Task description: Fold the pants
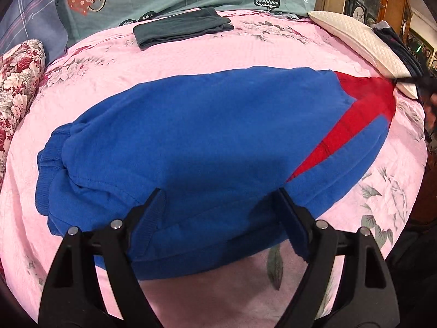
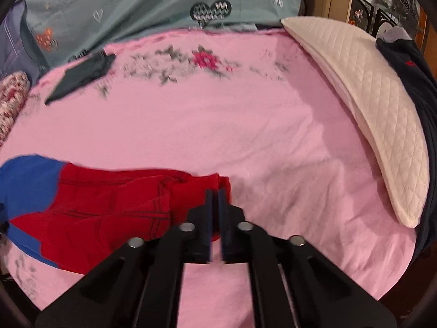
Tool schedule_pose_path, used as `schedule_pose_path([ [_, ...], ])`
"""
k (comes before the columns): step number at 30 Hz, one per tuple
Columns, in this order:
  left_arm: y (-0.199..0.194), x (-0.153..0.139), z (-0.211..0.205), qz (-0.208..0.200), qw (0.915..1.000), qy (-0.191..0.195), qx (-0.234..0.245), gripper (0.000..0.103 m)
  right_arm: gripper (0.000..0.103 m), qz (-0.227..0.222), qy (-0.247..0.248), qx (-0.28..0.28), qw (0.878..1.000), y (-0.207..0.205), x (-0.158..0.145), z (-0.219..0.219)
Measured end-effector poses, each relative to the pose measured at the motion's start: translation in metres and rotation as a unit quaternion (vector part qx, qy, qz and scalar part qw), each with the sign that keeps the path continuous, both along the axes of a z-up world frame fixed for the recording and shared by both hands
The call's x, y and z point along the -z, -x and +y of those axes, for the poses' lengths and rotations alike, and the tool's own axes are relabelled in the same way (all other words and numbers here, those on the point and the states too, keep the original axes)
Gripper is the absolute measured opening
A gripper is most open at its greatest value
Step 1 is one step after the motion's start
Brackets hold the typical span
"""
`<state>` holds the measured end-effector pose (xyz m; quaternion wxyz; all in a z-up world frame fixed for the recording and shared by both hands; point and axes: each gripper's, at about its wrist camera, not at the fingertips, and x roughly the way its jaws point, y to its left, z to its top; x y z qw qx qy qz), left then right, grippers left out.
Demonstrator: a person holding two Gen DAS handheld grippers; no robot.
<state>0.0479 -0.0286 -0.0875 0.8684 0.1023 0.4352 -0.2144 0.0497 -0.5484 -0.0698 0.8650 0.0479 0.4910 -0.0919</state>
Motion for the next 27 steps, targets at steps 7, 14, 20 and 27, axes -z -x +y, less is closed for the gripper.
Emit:
schedule_pose_path([
  [7, 0.014, -0.024, -0.004, -0.009, 0.9991, 0.021, 0.035, 0.081, 0.07, -0.078, -0.031, 0.023, 0.996, 0.023, -0.033, -0.013],
  [14, 0.008, -0.033, -0.082, -0.018, 0.9924, 0.063, 0.104, 0.082, 0.073, -0.067, -0.138, 0.048, 0.987, 0.021, -0.004, -0.03],
  [20, 0.003, -0.002, -0.129, 0.016, 0.9902, 0.023, 0.136, 0.081, 0.06, -0.044, -0.175, 0.036, 0.983, 0.016, 0.022, -0.018],
  [27, -0.001, -0.019, -0.099, -0.002, 0.9936, 0.062, 0.095, 0.082, 0.022, -0.112, -0.208, 0.02, 0.971, 0.027, -0.041, 0.02],
])
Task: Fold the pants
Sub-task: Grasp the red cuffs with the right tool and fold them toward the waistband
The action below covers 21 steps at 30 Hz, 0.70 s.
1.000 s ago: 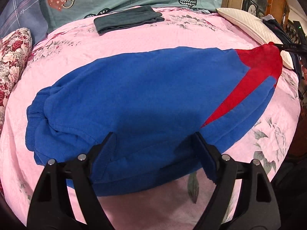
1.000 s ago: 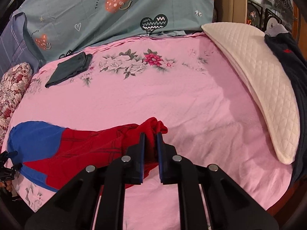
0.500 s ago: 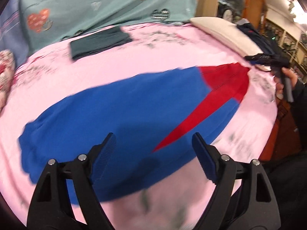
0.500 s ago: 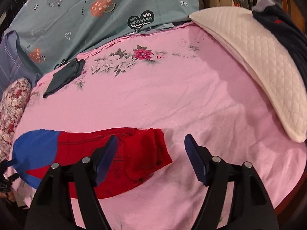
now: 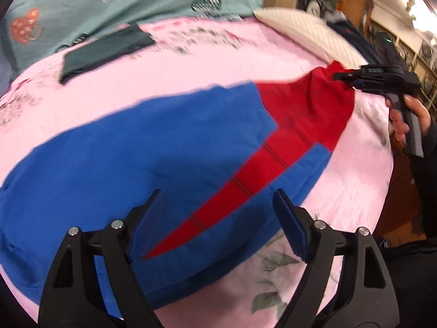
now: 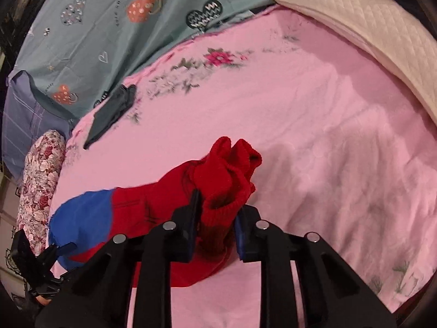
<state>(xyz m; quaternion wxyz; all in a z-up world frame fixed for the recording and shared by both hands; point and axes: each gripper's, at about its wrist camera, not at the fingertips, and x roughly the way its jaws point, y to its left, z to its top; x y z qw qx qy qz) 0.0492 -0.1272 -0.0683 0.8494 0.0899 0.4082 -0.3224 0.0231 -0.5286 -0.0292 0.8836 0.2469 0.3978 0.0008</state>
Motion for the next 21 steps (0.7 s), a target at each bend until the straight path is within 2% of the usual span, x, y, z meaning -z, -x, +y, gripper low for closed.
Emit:
schedule_pose_path([
  [3, 0.003, -0.017, 0.032, -0.02, 0.9991, 0.017, -0.033, 0.083, 0.021, -0.036, 0.034, -0.048, 0.998, -0.002, -0.044, 0.068],
  [7, 0.004, -0.025, 0.073, -0.033, 0.9961, 0.02, -0.079, 0.083, 0.015, -0.051, 0.085, -0.139, 0.985, -0.026, -0.066, 0.188],
  [10, 0.002, -0.021, 0.098, -0.025, 0.9929, 0.026, -0.114, 0.083, 0.015, -0.034, 0.113, -0.216, 0.969, -0.049, -0.043, 0.276],
  [12, 0.003, -0.016, 0.111, -0.016, 0.9915, 0.027, -0.126, 0.083, 0.015, 0.015, 0.123, -0.262, 0.957, -0.063, -0.003, 0.318],
  [13, 0.004, -0.014, 0.116, -0.01, 0.9912, 0.025, -0.13, 0.083, 0.017, 0.046, 0.135, -0.284, 0.948, -0.065, 0.018, 0.333],
  [14, 0.006, -0.011, 0.12, -0.006, 0.991, 0.023, -0.132, 0.083, 0.019, 0.047, 0.146, -0.294, 0.943, -0.061, 0.028, 0.341],
  [16, 0.007, -0.008, 0.126, -0.004, 0.9915, 0.022, -0.128, 0.083, 0.034, 0.018, 0.155, -0.307, 0.939, -0.046, 0.014, 0.341],
  [18, 0.007, -0.007, 0.128, -0.005, 0.992, 0.022, -0.124, 0.083, 0.036, -0.013, 0.156, -0.305, 0.939, -0.032, -0.01, 0.331],
  [19, 0.008, -0.007, 0.13, -0.006, 0.9921, 0.024, -0.123, 0.083, 0.043, -0.028, 0.164, -0.302, 0.939, -0.026, -0.022, 0.326],
  [21, 0.009, -0.009, 0.13, -0.011, 0.9925, 0.028, -0.119, 0.083, 0.056, -0.042, 0.208, -0.29, 0.933, -0.019, -0.033, 0.324],
])
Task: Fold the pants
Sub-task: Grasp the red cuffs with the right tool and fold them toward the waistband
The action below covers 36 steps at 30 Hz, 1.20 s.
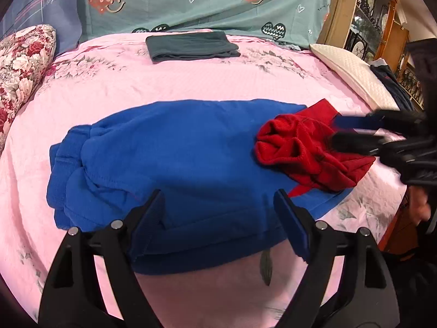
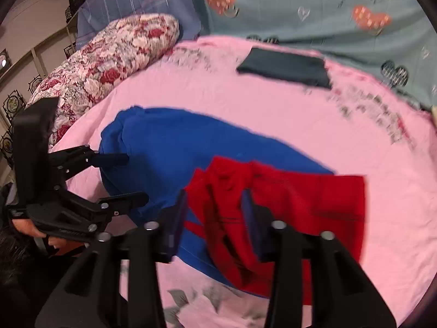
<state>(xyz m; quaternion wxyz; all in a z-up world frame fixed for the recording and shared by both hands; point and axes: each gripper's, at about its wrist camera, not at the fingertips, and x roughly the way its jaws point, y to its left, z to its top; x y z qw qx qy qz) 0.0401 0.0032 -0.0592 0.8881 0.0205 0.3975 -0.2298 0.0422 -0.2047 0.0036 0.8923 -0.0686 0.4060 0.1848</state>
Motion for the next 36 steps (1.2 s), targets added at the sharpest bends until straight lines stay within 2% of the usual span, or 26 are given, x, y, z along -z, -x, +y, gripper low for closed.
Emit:
schedule_pose_path([
  [1, -0.001, 0.001, -0.002, -0.002, 1.0, 0.001, 0.0, 0.083, 0.063, -0.011, 0.022, -0.002, 1.0, 0.002, -0.001, 0.003],
  [3, -0.002, 0.002, -0.002, -0.002, 1.0, 0.005, -0.003, 0.083, 0.065, -0.005, 0.047, -0.014, 0.999, 0.0, 0.009, 0.015],
  [7, -0.001, 0.006, 0.004, 0.006, 0.9998, 0.009, -0.014, 0.083, 0.063, 0.019, 0.099, -0.022, 0.995, -0.022, 0.046, 0.045],
  [8, 0.001, 0.007, 0.005, 0.007, 0.9998, 0.008, -0.015, 0.083, 0.053, 0.047, 0.088, -0.021, 0.995, -0.031, 0.056, 0.046],
  [9, 0.002, 0.007, 0.006, 0.007, 0.9998, 0.007, -0.017, 0.083, 0.024, 0.069, 0.07, -0.011, 0.995, -0.038, 0.061, 0.041],
  [11, 0.004, 0.005, 0.01, 0.004, 0.9998, 0.008, -0.018, 0.083, 0.02, 0.066, 0.013, 0.015, 0.998, -0.043, 0.051, 0.019],
  [12, 0.005, 0.005, 0.012, 0.002, 0.9998, 0.009, -0.019, 0.083, 0.019, 0.05, -0.004, 0.035, 0.998, -0.042, 0.04, 0.006],
  [15, 0.004, 0.004, 0.018, 0.0, 0.9995, 0.015, -0.027, 0.083, 0.019, -0.033, -0.019, 0.093, 0.995, -0.033, -0.004, -0.021],
  [17, 0.002, 0.005, 0.019, 0.0, 0.9994, 0.017, -0.029, 0.083, 0.019, -0.052, -0.012, 0.094, 0.994, -0.034, -0.012, -0.015],
  [18, 0.001, 0.006, 0.018, 0.001, 0.9994, 0.017, -0.028, 0.083, 0.02, -0.045, -0.012, 0.086, 0.995, -0.038, -0.006, -0.007],
  [19, 0.001, 0.007, 0.017, 0.003, 0.9995, 0.016, -0.027, 0.083, 0.025, -0.029, -0.013, 0.072, 0.997, -0.042, 0.005, 0.004],
  [20, 0.001, 0.008, 0.015, 0.003, 0.9995, 0.013, -0.027, 0.083, 0.029, 0.006, -0.012, 0.046, 0.999, -0.05, 0.027, 0.021],
  [21, 0.001, 0.009, 0.015, 0.004, 0.9996, 0.011, -0.027, 0.083, 0.043, 0.04, -0.013, 0.025, 0.999, -0.054, 0.043, 0.033],
  [22, 0.001, 0.009, 0.015, 0.006, 0.9995, 0.008, -0.029, 0.083, 0.048, 0.075, -0.013, 0.013, 0.997, -0.058, 0.061, 0.04],
  [23, 0.002, 0.007, 0.016, 0.004, 0.9995, 0.007, -0.03, 0.083, 0.051, 0.067, -0.011, 0.01, 0.998, -0.055, 0.063, 0.041],
  [24, 0.003, 0.005, 0.017, 0.0, 0.9995, 0.006, -0.031, 0.083, 0.052, 0.064, -0.03, 0.0, 0.997, -0.051, 0.057, 0.037],
  [26, 0.004, -0.001, 0.018, -0.008, 0.9995, 0.004, -0.031, 0.083, 0.052, 0.067, -0.114, -0.008, 0.991, -0.043, 0.031, 0.006],
  [28, 0.003, -0.009, 0.014, -0.018, 0.9996, 0.003, -0.024, 0.083, 0.052, 0.041, -0.14, 0.011, 0.989, -0.028, 0.009, -0.024],
  [30, 0.0, -0.019, -0.001, -0.032, 0.9995, 0.002, -0.005, 0.083, 0.05, 0.018, -0.127, 0.055, 0.99, -0.018, -0.007, -0.055],
  [33, -0.005, -0.036, -0.038, -0.053, 0.9981, 0.012, 0.028, 0.083, 0.038, 0.022, -0.102, 0.12, 0.987, -0.013, -0.005, -0.09],
  [34, -0.007, -0.039, -0.05, -0.061, 0.9973, 0.015, 0.037, 0.085, 0.036, 0.03, -0.09, 0.134, 0.986, -0.013, 0.003, -0.097],
  [36, -0.016, -0.04, -0.076, -0.065, 0.997, 0.011, 0.04, 0.086, 0.028, 0.081, -0.063, 0.139, 0.985, -0.02, 0.031, -0.096],
])
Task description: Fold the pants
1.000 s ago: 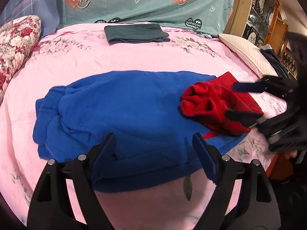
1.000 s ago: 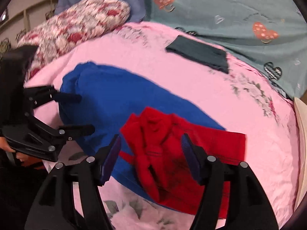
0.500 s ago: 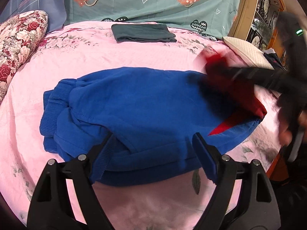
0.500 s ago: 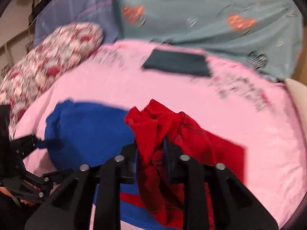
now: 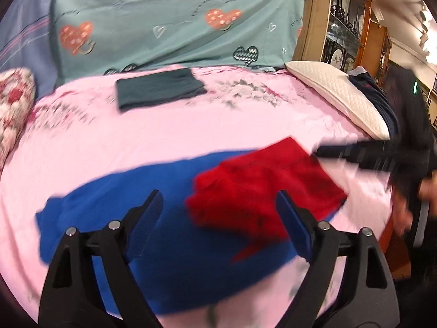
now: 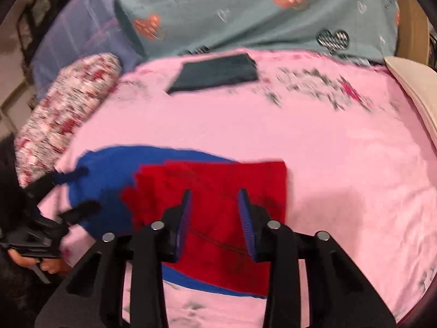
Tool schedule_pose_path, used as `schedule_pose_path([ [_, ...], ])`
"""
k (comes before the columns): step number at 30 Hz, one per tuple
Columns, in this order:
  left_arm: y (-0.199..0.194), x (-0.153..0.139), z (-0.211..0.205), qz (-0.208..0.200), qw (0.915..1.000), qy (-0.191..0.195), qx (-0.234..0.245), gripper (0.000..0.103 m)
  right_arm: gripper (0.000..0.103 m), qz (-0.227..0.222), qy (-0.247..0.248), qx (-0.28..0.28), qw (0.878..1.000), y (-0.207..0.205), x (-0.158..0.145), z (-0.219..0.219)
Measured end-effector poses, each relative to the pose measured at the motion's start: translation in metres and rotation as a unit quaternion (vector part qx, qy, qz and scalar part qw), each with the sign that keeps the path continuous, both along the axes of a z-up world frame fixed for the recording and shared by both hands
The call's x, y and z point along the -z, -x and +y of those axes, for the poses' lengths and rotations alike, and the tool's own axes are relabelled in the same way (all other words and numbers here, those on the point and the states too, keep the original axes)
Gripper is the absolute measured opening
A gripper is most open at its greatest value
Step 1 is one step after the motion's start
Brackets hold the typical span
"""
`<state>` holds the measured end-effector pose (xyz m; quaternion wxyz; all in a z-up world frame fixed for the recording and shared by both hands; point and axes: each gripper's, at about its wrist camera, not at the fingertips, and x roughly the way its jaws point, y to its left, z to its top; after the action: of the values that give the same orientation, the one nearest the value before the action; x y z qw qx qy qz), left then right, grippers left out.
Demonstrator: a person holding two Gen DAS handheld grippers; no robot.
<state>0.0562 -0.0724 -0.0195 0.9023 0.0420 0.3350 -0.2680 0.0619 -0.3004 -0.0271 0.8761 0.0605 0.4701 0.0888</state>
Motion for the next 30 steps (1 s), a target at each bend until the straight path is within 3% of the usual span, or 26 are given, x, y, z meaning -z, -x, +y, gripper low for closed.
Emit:
schedule_pose_path([
  [2, -0.018, 0.016, -0.025, 0.03, 0.9991, -0.029, 0.005, 0.086, 0.026, 0.054, 0.01, -0.013, 0.998, -0.006, 0.034, 0.004],
  [6, -0.054, 0.071, -0.035, 0.134, 0.9876, -0.079, -0.022, 0.086, 0.027, 0.045, 0.01, -0.024, 0.999, -0.005, 0.041, 0.004],
  [7, -0.051, 0.071, -0.034, 0.115, 0.9899, -0.08, -0.02, 0.087, 0.027, 0.048, -0.008, -0.026, 0.998, -0.006, 0.037, -0.001],
  [11, -0.05, 0.07, -0.035, 0.113, 0.9899, -0.083, -0.019, 0.087, 0.034, 0.001, -0.009, 0.005, 1.0, -0.001, 0.018, -0.017],
  [13, -0.05, 0.069, -0.034, 0.111, 0.9907, -0.077, -0.02, 0.086, 0.039, 0.015, -0.004, 0.016, 1.0, -0.008, 0.027, -0.023],
  [15, -0.045, 0.063, -0.03, 0.101, 0.9929, -0.058, -0.021, 0.086, 0.039, 0.046, 0.014, 0.006, 0.999, -0.012, 0.047, -0.015],
  [16, -0.038, 0.058, -0.024, 0.089, 0.9945, -0.048, -0.024, 0.085, 0.039, 0.033, 0.031, 0.003, 0.999, -0.009, 0.045, -0.009],
  [19, -0.009, 0.034, 0.01, 0.064, 0.9971, -0.004, -0.041, 0.085, 0.04, -0.005, 0.01, -0.003, 1.0, 0.001, 0.026, -0.001],
  [21, 0.011, 0.022, 0.051, 0.062, 0.9943, 0.032, -0.08, 0.088, 0.041, -0.048, 0.012, -0.014, 0.999, 0.01, 0.01, 0.01],
  [23, 0.023, 0.017, 0.093, 0.067, 0.9872, 0.062, -0.131, 0.09, 0.045, -0.077, 0.011, -0.031, 0.996, 0.02, 0.003, 0.024],
  [25, 0.029, 0.021, 0.133, 0.085, 0.9735, 0.097, -0.189, 0.09, 0.046, -0.089, 0.013, -0.056, 0.994, 0.019, -0.002, 0.045],
  [28, 0.026, 0.038, 0.175, 0.131, 0.949, 0.157, -0.24, 0.09, 0.046, -0.086, 0.004, -0.095, 0.992, 0.02, 0.004, 0.076],
  [30, 0.018, 0.053, 0.188, 0.174, 0.9298, 0.216, -0.243, 0.089, 0.046, -0.084, 0.009, -0.109, 0.99, 0.022, 0.006, 0.091],
])
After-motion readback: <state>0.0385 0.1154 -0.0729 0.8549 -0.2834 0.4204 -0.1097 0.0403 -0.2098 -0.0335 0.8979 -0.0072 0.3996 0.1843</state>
